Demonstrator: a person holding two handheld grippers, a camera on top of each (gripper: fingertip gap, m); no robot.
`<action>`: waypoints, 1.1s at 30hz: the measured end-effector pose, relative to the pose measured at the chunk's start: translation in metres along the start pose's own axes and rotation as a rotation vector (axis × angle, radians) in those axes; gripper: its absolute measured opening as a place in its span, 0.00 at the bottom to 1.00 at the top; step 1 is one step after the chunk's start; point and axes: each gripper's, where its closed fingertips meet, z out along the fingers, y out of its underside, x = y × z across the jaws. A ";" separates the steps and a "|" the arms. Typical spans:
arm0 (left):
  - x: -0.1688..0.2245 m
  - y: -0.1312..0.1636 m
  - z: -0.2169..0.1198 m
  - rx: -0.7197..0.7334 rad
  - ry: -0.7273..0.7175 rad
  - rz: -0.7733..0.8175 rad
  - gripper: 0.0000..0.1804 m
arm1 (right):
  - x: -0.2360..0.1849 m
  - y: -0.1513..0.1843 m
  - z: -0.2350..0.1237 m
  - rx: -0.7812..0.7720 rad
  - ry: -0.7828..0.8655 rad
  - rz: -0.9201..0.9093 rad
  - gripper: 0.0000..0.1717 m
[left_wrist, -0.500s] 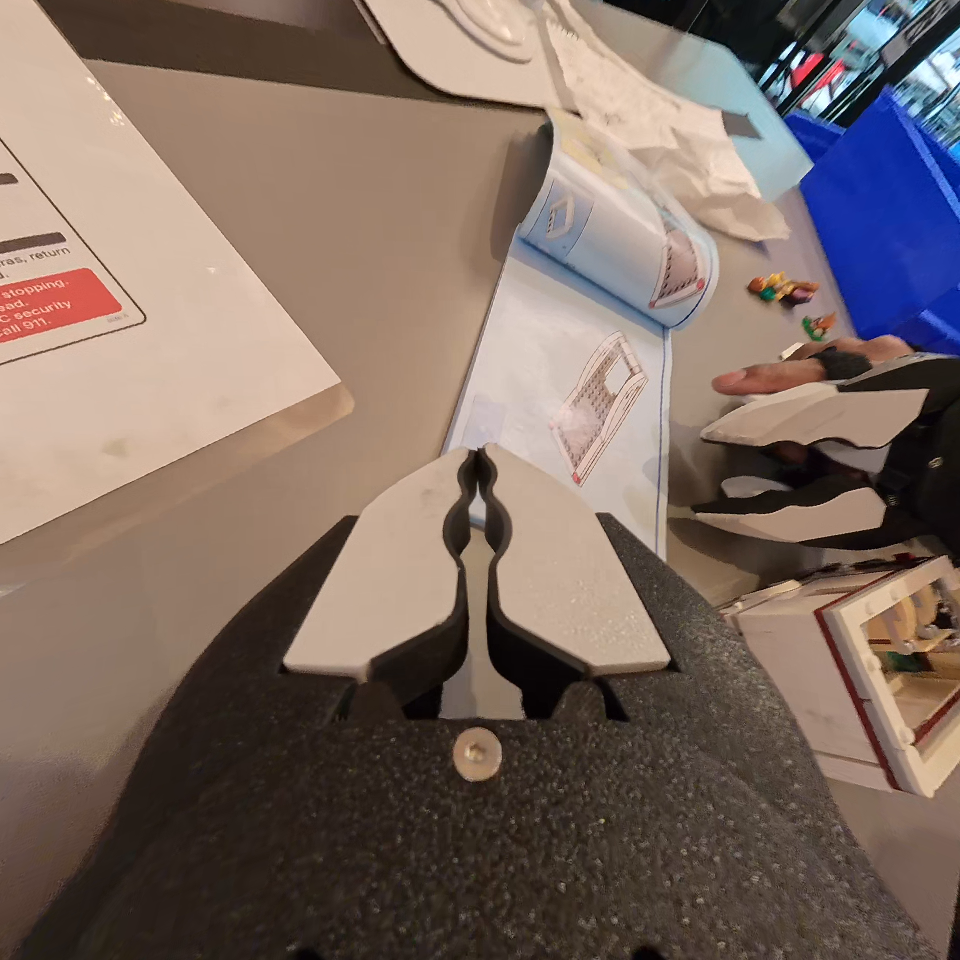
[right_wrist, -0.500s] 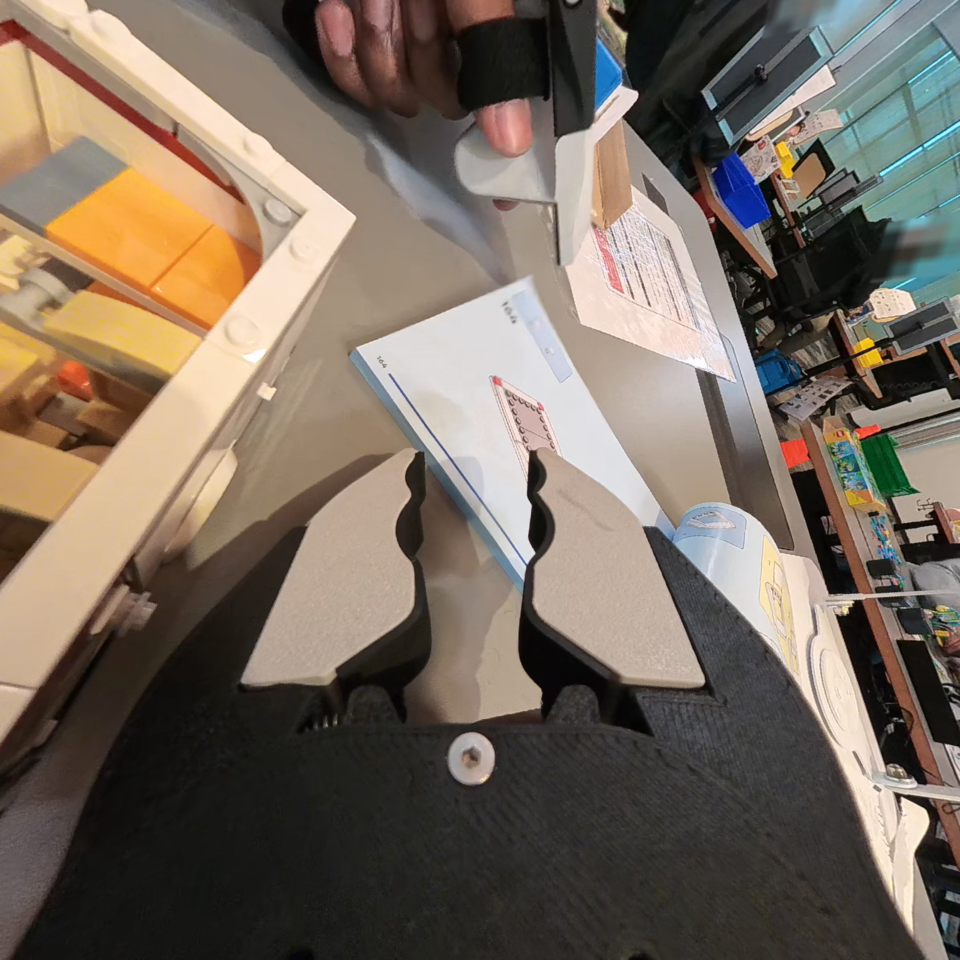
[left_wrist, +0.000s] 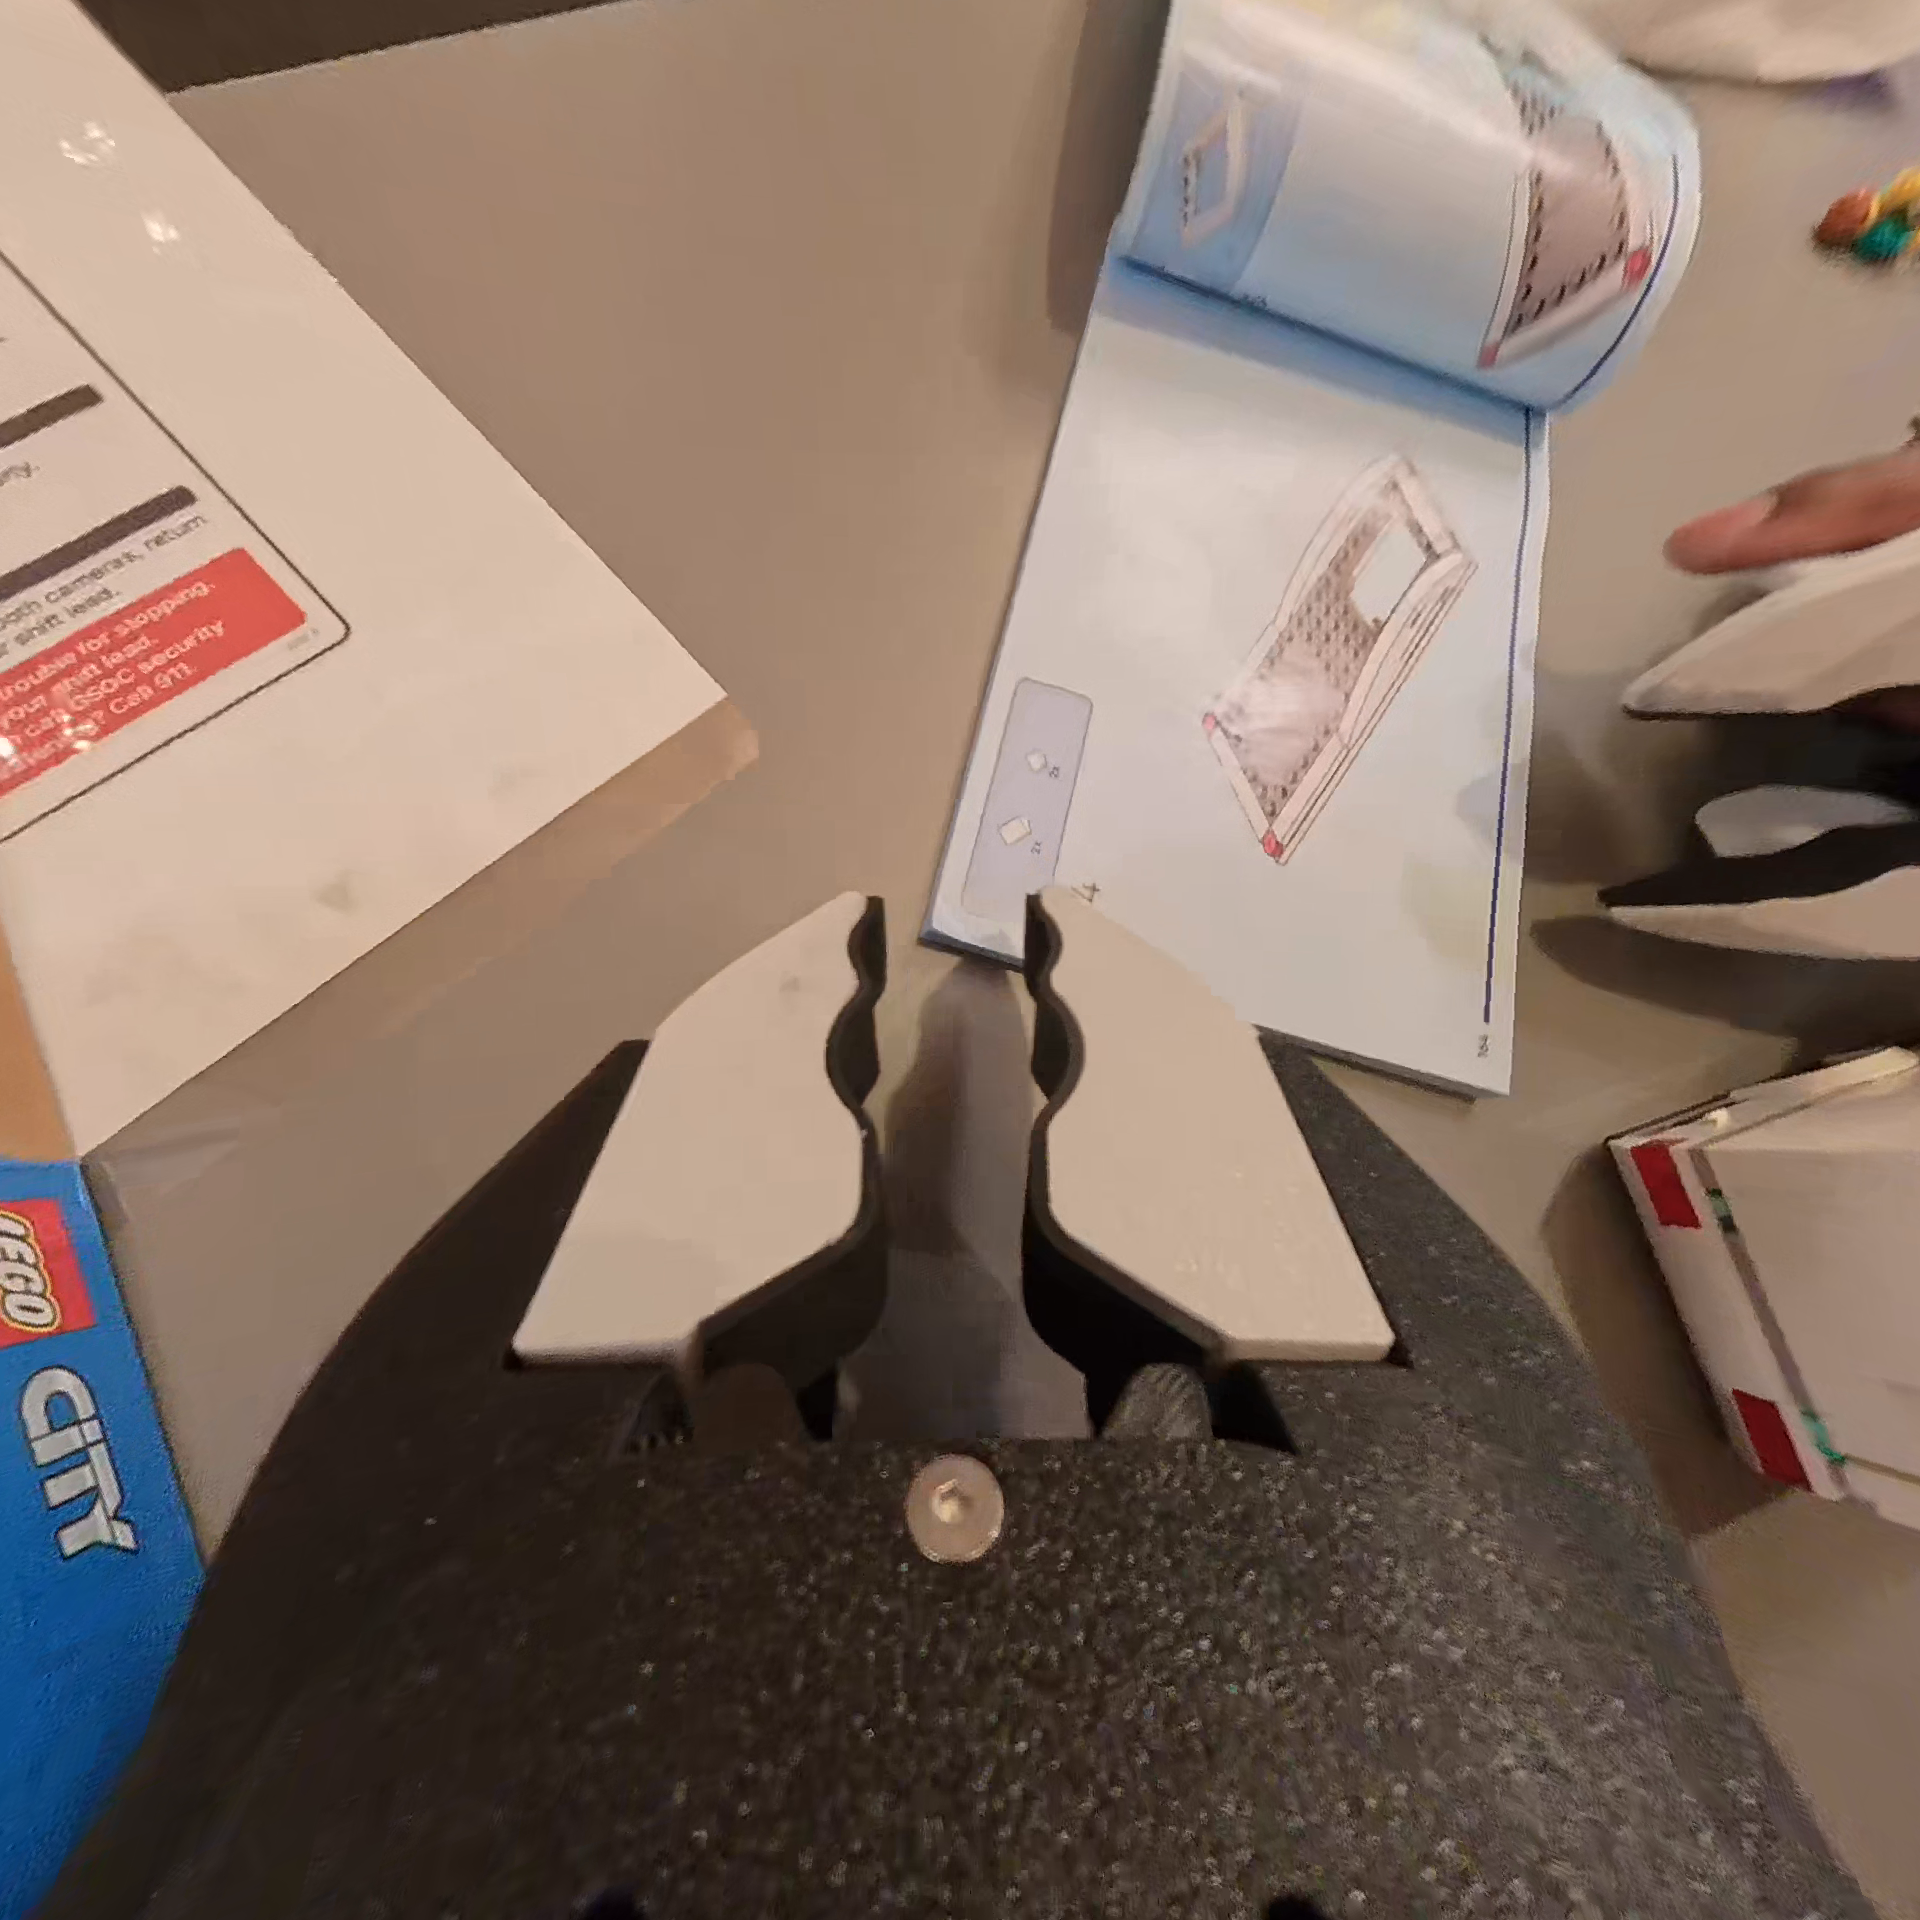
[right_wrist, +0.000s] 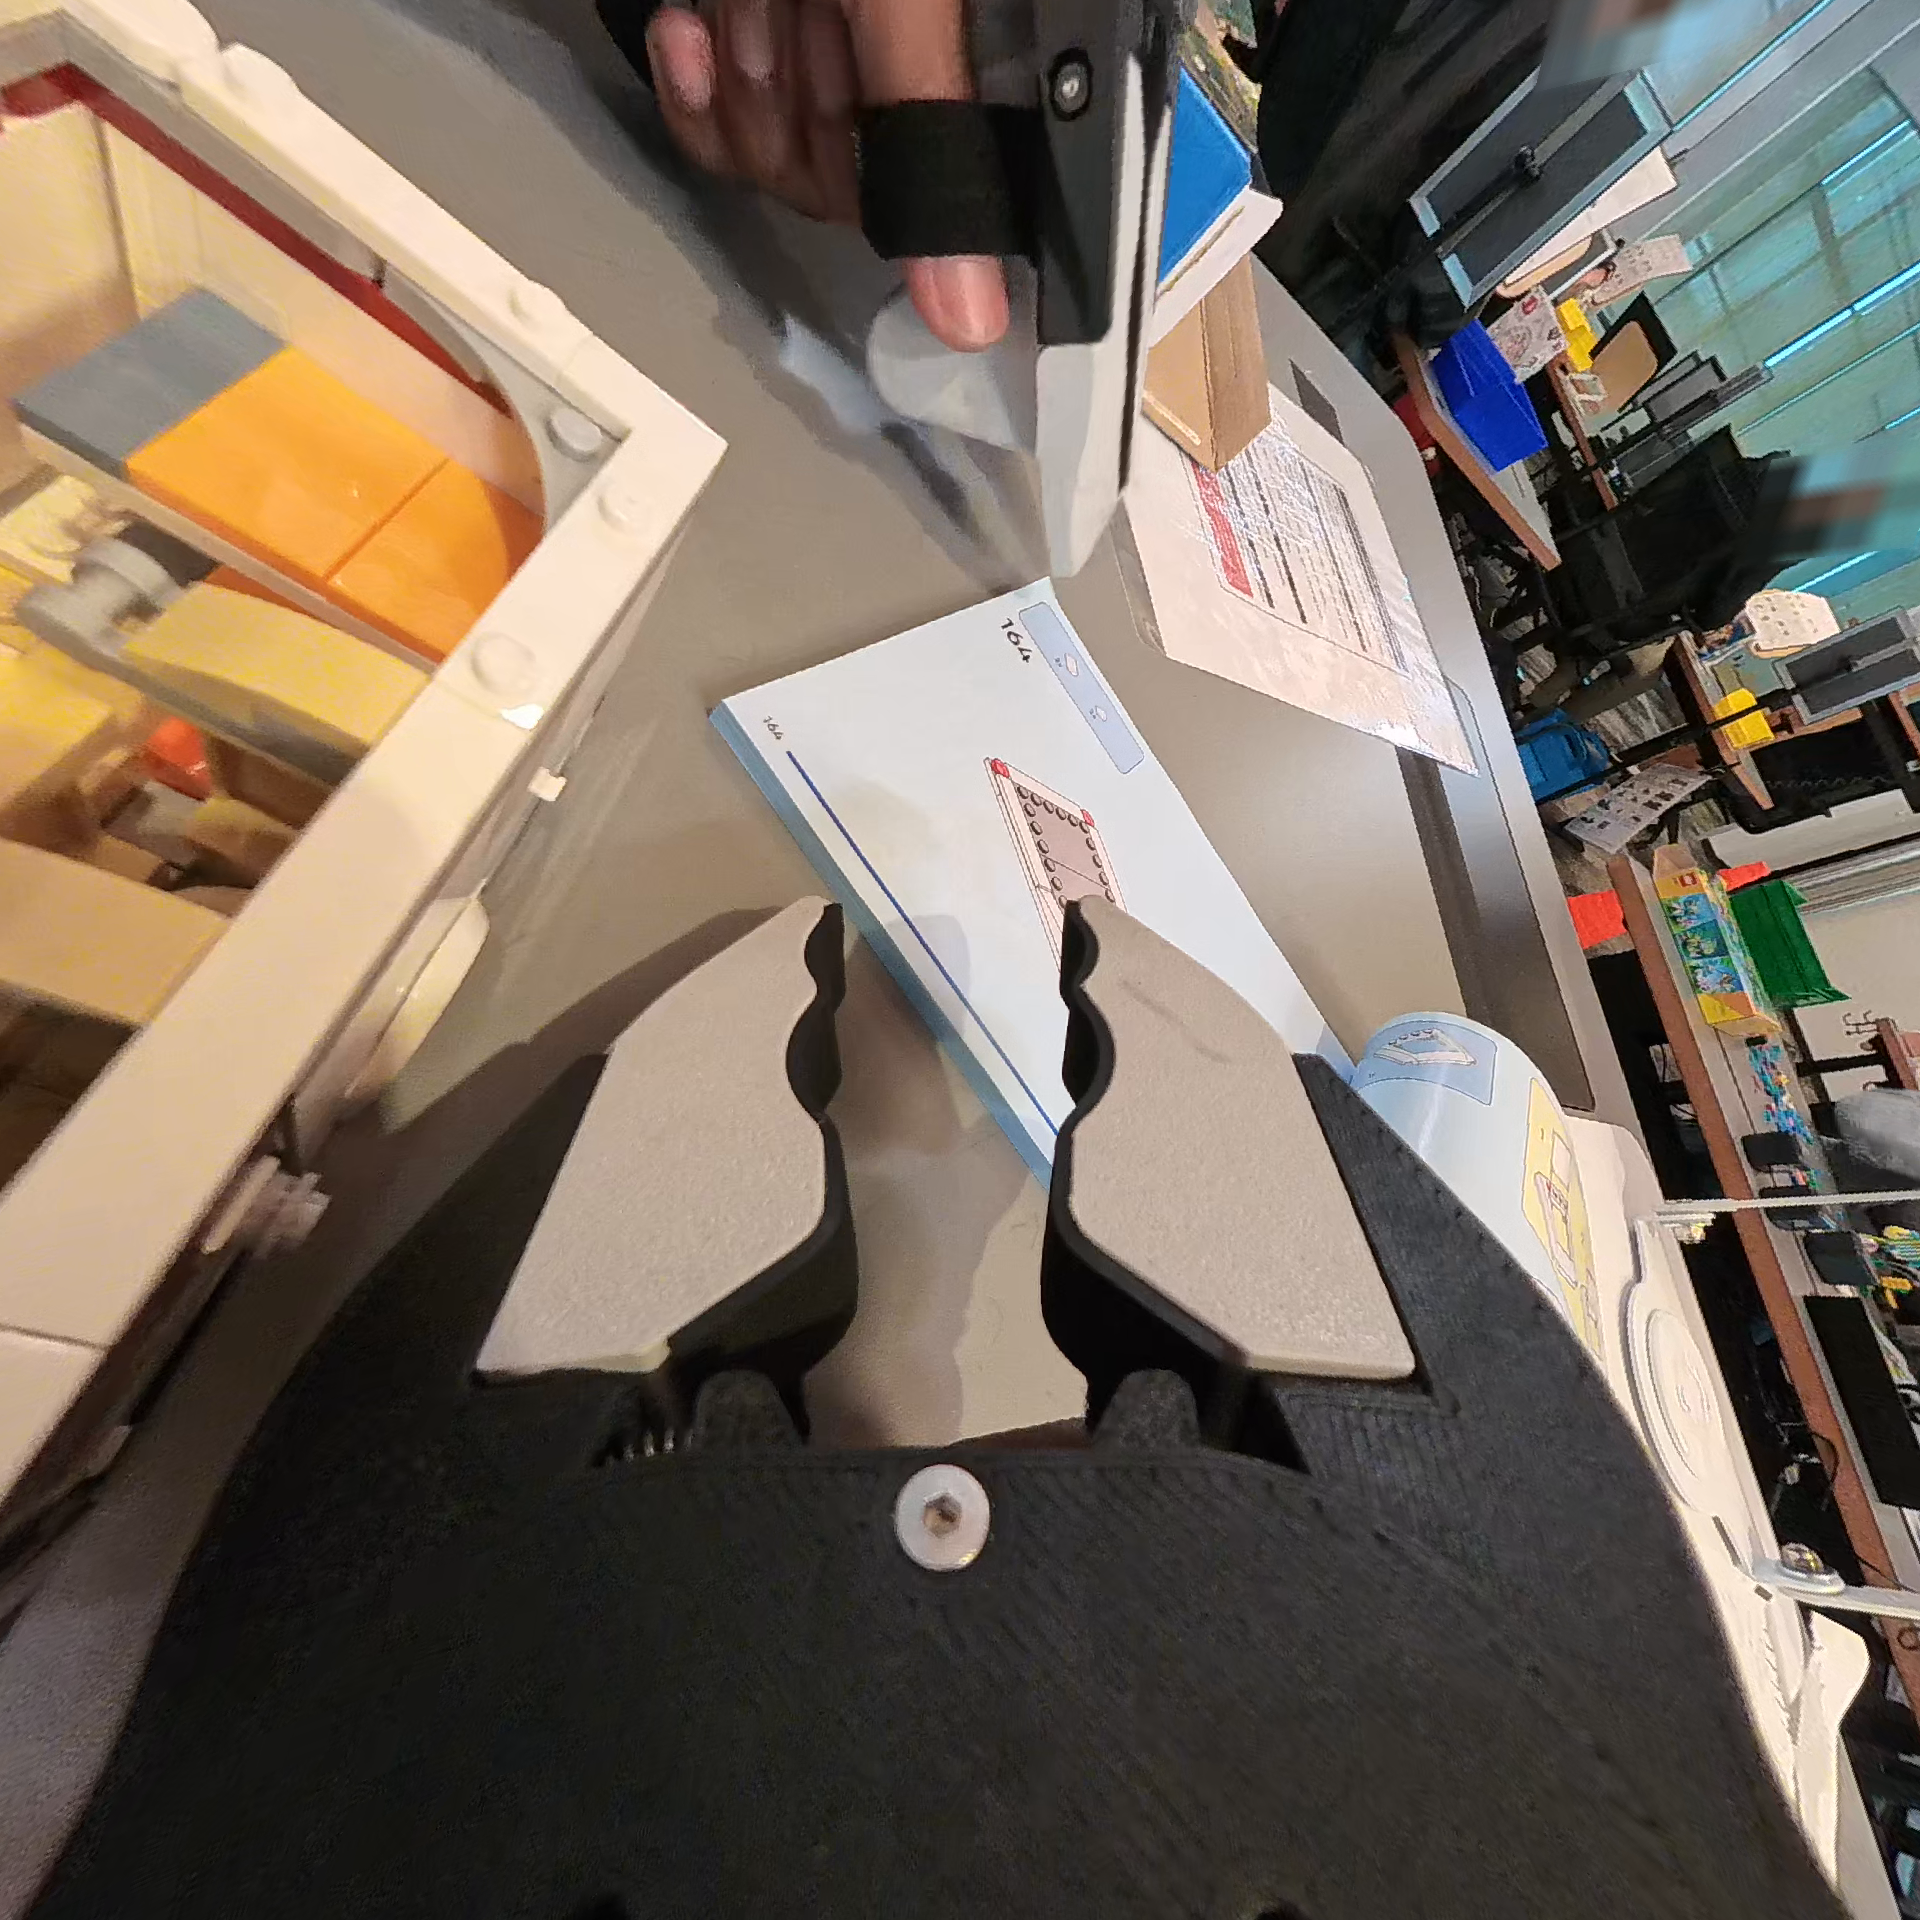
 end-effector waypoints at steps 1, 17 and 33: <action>0.002 0.002 0.001 -0.012 0.005 0.021 0.16 | 0.000 0.000 0.000 0.000 0.000 0.000 0.23; 0.016 0.008 0.006 -0.066 0.025 0.133 0.24 | 0.000 0.000 0.000 -0.002 0.001 0.001 0.23; 0.014 0.007 0.006 -0.063 0.014 0.124 0.23 | 0.000 0.000 0.000 -0.004 0.002 0.001 0.23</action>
